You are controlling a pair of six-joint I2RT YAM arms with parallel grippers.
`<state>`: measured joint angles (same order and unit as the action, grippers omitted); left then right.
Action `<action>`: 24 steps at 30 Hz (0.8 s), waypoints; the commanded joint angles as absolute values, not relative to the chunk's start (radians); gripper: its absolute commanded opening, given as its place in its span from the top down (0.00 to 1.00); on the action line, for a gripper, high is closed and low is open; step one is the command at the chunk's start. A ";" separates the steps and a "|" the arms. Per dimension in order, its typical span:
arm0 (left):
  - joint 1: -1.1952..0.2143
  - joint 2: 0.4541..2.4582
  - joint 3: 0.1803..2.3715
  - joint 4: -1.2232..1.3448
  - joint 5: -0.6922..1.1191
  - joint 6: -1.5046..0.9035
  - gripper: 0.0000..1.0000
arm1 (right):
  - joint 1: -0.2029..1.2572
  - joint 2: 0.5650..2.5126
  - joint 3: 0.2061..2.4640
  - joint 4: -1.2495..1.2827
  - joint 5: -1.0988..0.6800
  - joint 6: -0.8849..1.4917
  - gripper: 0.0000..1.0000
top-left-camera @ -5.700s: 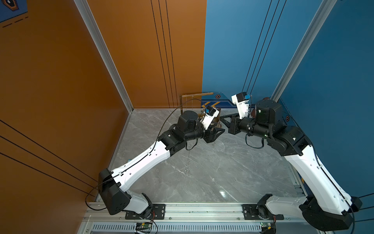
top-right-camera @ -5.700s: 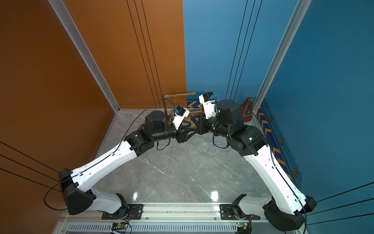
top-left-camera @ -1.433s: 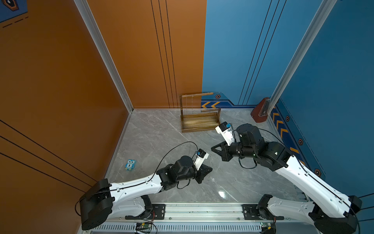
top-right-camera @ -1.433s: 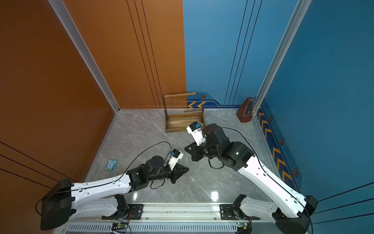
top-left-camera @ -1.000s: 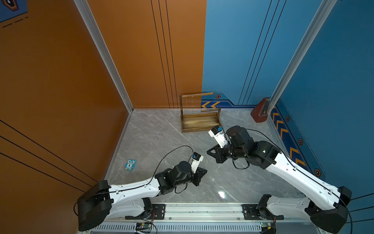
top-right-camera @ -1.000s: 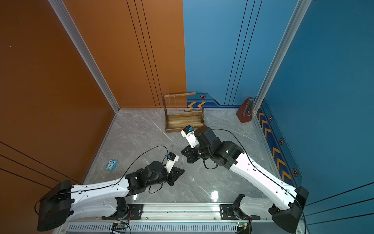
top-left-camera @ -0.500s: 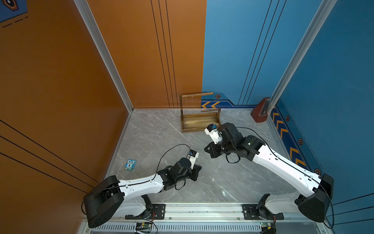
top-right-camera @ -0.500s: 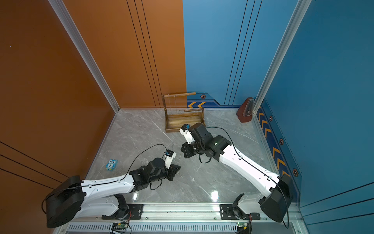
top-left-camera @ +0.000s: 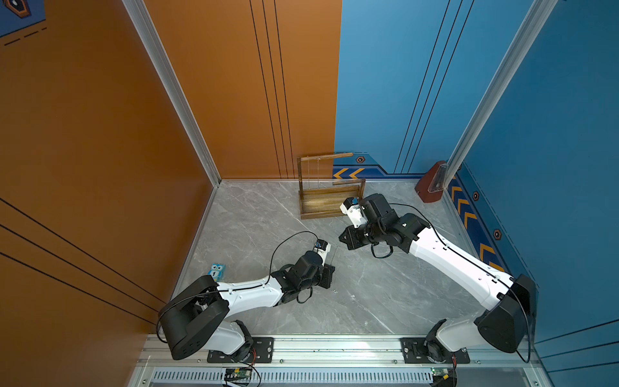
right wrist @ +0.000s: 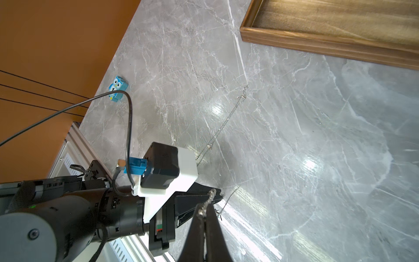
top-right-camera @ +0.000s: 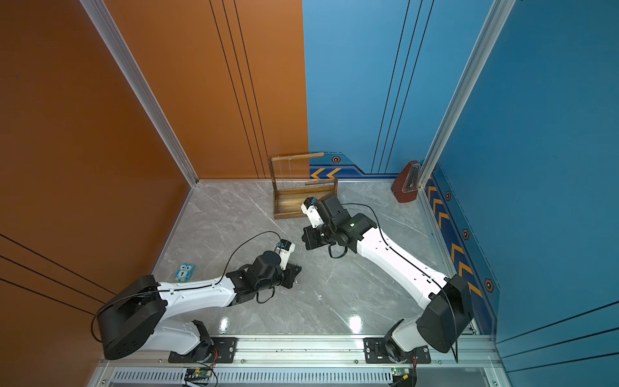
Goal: Take the necklace off the jewelry display stand
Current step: Place the necklace at the center of the board.
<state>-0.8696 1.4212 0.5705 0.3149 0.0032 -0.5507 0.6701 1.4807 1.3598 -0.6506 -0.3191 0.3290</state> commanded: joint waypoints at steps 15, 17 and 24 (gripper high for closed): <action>-0.810 1.564 0.641 0.264 0.065 -0.601 0.74 | 0.620 1.583 1.462 -0.609 -0.348 0.330 1.00; -0.802 1.555 0.636 0.263 0.074 -0.600 0.68 | 0.617 1.590 1.467 -0.609 -0.352 0.332 1.00; -0.787 1.496 0.593 0.263 0.091 -0.598 0.48 | 0.610 1.606 1.476 -0.609 -0.356 0.337 1.00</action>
